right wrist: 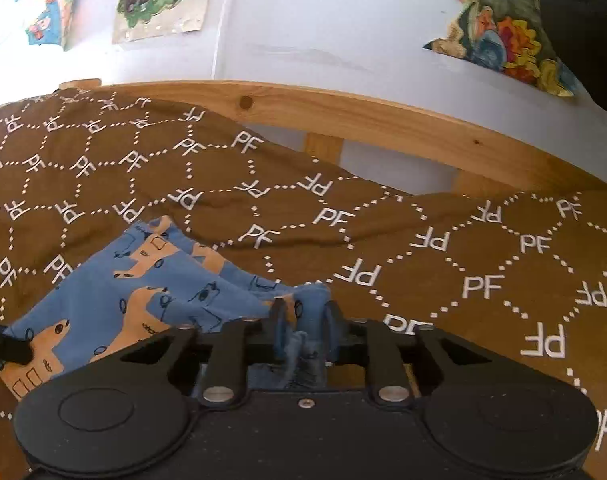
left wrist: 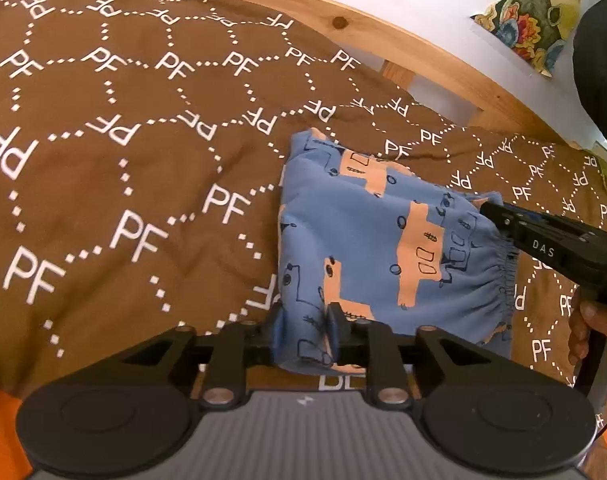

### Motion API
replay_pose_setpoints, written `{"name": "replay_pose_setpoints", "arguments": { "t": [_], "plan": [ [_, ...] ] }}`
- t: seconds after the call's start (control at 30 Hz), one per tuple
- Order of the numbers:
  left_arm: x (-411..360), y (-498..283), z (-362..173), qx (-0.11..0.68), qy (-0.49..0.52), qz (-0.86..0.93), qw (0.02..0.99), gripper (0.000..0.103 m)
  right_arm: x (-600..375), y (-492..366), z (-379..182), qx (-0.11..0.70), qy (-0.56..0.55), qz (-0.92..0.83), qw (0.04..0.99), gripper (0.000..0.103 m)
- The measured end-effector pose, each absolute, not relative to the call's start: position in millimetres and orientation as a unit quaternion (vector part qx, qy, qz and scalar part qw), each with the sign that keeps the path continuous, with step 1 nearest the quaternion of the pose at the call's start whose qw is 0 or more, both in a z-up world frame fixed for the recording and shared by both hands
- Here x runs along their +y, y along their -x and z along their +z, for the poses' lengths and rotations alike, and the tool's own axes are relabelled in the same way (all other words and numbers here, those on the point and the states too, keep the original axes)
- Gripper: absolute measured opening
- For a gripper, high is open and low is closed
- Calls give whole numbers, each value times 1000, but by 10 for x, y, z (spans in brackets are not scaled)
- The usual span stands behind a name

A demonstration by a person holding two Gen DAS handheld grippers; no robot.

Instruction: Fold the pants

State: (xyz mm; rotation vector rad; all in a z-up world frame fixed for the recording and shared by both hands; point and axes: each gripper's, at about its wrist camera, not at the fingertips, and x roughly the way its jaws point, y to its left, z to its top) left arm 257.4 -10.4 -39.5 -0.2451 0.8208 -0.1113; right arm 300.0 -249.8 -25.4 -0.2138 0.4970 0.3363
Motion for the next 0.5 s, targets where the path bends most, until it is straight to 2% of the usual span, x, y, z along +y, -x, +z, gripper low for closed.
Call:
{"name": "replay_pose_setpoints", "arguments": {
  "t": [0.1, 0.17, 0.23, 0.4, 0.43, 0.5],
  "plan": [
    [-41, -2521, -347, 395, 123, -47, 909, 70, -2567, -2949, -222, 240, 90, 153, 954, 46],
    [11, -2471, -294, 384, 124, -38, 914, 74, -2606, -2866, -191, 233, 77, 141, 959, 69],
    [44, -2449, -248, 381, 121, -32, 916, 86, -2635, -2750, -157, 225, 61, 143, 962, 84],
    [101, -2338, -90, 354, 112, -14, 928, 101, -2593, -2444, -55, 201, 42, 142, 968, 99],
    [107, -2314, -53, 348, 109, -9, 931, 103, -2585, -2388, -32, 197, 38, 139, 970, 102],
    [121, -2261, 16, 334, 104, -1, 937, 103, -2569, -2280, 15, 190, 28, 134, 972, 102]
  ]
}}
